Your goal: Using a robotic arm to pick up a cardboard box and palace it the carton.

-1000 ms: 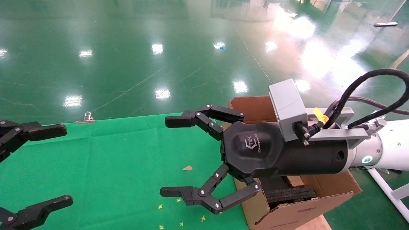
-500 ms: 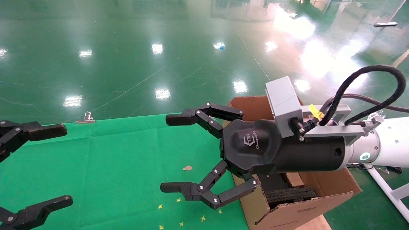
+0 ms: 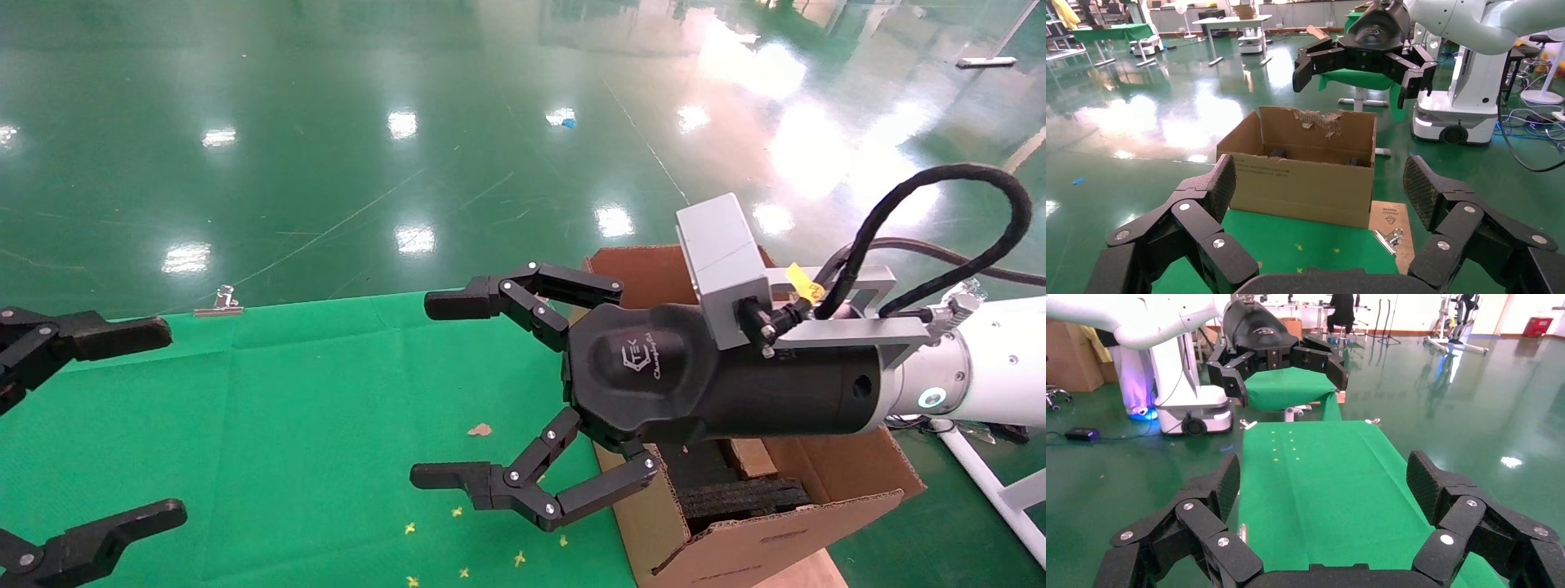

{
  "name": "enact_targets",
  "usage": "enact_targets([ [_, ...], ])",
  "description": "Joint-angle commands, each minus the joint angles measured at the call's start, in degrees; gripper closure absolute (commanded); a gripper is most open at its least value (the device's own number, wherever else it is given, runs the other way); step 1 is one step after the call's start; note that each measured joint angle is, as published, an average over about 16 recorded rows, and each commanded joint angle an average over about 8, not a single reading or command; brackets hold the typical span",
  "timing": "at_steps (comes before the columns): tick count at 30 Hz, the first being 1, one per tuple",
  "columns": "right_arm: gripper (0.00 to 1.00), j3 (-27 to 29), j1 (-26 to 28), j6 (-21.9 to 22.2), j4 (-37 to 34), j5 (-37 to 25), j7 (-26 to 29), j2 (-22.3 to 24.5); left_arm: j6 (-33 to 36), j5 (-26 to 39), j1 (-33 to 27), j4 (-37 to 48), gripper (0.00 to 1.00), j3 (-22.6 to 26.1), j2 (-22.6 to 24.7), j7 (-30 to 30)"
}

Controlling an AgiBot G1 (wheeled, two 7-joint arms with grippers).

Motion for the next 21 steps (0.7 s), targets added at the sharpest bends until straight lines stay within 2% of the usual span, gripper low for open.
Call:
enact_targets([
  [1,0.00,0.0,0.0,0.0,0.0,0.0,0.0,0.0,0.0,0.0,0.0,0.0,0.00,0.0,0.0,0.0],
  [21,0.00,-0.1,0.1,0.1,-0.1,-0.1,0.1,0.0,0.0,0.0,0.0,0.0,0.00,0.0,0.0,0.0],
])
